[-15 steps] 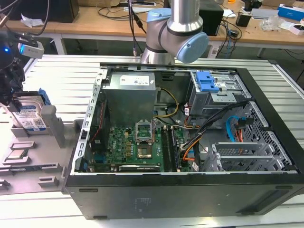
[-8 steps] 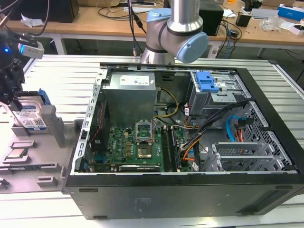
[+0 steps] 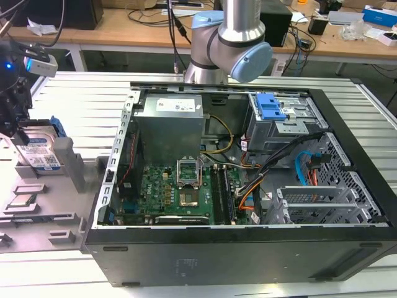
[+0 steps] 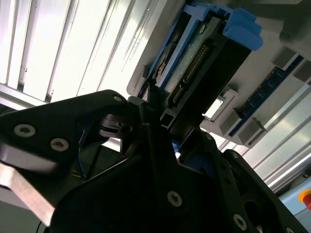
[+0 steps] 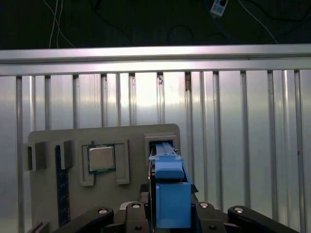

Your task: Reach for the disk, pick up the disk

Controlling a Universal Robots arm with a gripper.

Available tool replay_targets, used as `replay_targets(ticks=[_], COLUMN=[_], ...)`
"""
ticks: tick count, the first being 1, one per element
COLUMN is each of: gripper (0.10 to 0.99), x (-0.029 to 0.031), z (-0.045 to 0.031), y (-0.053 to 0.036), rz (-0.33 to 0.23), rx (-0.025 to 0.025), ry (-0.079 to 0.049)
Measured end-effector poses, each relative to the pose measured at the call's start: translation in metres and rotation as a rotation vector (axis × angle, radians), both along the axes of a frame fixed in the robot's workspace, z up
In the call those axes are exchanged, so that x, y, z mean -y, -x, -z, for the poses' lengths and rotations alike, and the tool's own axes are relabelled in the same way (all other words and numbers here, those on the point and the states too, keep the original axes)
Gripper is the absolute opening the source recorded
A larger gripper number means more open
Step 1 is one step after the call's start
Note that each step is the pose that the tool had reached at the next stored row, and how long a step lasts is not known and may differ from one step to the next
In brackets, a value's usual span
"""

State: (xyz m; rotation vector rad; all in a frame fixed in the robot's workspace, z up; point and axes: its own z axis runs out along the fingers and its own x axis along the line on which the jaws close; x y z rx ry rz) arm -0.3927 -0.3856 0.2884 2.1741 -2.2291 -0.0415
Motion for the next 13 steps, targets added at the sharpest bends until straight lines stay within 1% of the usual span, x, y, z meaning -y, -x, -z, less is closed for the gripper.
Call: replay_targets(ticks=[4, 6, 8, 13], gripper=[0.365, 0.365, 0.365, 0.365], x=[0.0000, 0.0000, 0.0000, -0.0001], z=[0.0001, -0.0014, -0.0041, -0.0158], y=[0.0000, -0.0001, 0.0000, 0.0000], rz=[0.000, 0.000, 0.000, 0.000], rx=[0.0001, 0.0007, 0.0001, 0.0000], ry=[0.000, 0.000, 0.000, 0.000])
